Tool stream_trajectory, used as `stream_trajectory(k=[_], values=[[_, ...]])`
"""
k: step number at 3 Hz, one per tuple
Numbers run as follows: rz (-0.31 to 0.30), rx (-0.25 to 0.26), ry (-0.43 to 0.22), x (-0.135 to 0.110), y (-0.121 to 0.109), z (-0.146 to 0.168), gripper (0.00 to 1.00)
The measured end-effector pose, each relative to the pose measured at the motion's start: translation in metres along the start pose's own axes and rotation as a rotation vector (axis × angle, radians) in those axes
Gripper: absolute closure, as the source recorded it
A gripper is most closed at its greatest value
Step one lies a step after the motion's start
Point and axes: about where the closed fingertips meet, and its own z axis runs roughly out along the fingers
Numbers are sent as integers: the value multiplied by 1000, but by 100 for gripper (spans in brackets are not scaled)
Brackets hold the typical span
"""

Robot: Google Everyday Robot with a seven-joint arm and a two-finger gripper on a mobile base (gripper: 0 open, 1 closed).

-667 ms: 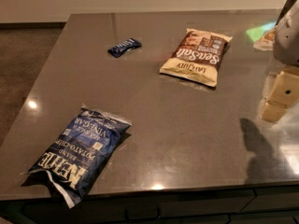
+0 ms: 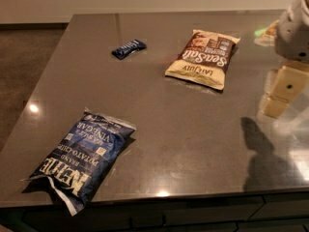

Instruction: Move rxbar blueberry near brown chip bag

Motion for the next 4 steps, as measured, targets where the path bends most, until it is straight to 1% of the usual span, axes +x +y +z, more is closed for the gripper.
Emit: stream_trajectory(k=[1,3,4], values=[[-66,6,-22,-21,-33,14,0],[-184,27,-42,-68,-111,55,0],[-268,39,-83,-100,-155,82,0]])
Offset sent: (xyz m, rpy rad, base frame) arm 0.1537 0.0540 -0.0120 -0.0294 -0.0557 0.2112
